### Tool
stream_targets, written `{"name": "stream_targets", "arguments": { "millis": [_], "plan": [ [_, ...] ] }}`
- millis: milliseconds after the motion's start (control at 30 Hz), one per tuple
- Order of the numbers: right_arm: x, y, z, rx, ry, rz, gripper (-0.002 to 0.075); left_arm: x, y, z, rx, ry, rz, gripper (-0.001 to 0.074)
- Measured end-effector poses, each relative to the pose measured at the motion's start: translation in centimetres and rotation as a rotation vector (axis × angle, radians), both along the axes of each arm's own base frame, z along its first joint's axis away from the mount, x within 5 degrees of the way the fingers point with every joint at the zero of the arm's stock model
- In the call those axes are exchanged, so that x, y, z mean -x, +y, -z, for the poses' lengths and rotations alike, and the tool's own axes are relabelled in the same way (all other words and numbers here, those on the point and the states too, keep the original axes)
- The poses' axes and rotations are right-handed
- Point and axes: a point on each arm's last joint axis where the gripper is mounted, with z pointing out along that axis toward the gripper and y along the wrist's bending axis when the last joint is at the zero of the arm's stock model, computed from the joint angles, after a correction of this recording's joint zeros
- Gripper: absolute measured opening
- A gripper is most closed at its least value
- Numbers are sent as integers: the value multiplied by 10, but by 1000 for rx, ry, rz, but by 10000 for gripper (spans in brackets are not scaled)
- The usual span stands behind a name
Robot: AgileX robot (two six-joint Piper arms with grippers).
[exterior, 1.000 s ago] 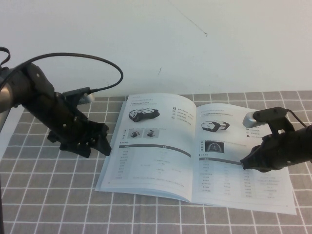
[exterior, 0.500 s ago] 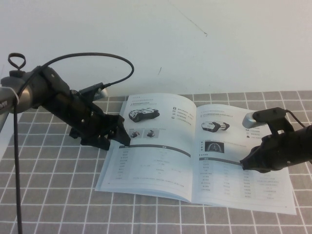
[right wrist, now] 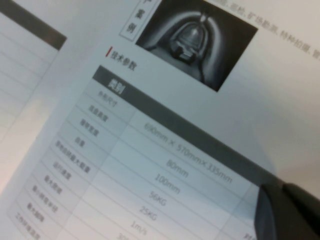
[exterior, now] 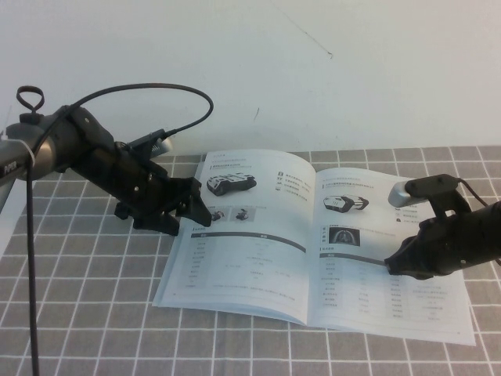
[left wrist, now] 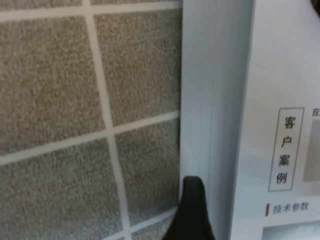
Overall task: Close book
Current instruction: 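Close the open booklet and leave it lying on the table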
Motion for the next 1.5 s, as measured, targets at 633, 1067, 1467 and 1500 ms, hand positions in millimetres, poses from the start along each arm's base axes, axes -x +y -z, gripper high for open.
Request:
{"name": "stream_targets", "arguments": {
  "millis": [633,1067,1467,1500],
  "plan": [
    [-1,0,13,-36,69,-7,-3,-1,3,0,-32,25,-46,522],
    [-5,2,18,-80,101,21,-3,-3,0,3,29,32,-37,521],
    [-5,2,18,-78,100,16,-3,-5,-22,-11,356,3,0,522],
    [-5,2,18,-78,100,16,-3,-5,-24,-14,391,0,7,522]
  ]
}}
